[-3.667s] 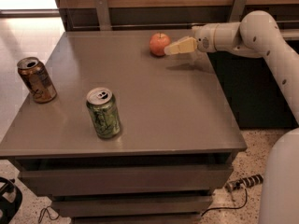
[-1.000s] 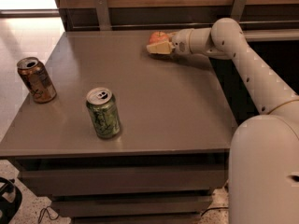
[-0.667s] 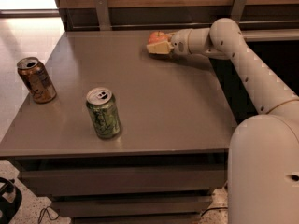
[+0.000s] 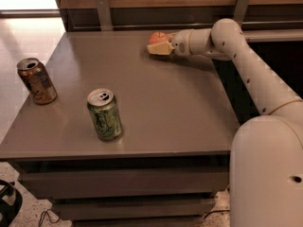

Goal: Pick apple

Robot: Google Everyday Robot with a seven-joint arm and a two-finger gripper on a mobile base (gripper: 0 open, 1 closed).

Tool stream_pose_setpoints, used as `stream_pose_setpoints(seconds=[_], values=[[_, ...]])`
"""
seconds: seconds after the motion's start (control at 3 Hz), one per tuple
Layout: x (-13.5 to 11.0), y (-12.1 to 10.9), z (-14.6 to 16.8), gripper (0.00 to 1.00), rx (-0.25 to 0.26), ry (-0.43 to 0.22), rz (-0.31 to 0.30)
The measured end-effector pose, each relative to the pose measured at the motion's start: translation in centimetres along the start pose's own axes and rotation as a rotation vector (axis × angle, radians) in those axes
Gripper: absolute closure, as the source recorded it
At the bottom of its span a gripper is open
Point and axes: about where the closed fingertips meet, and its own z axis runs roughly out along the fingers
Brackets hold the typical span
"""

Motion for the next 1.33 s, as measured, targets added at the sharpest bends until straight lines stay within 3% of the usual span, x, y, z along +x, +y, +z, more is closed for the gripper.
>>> stream_pose_setpoints(seconds=[0.67, 1.33], values=[[-2.2, 1.7, 0.2, 1.00, -0.057, -0.025, -0.013], [-7.0, 3.2, -1.9, 1.00, -0.086, -0.061, -0.074]])
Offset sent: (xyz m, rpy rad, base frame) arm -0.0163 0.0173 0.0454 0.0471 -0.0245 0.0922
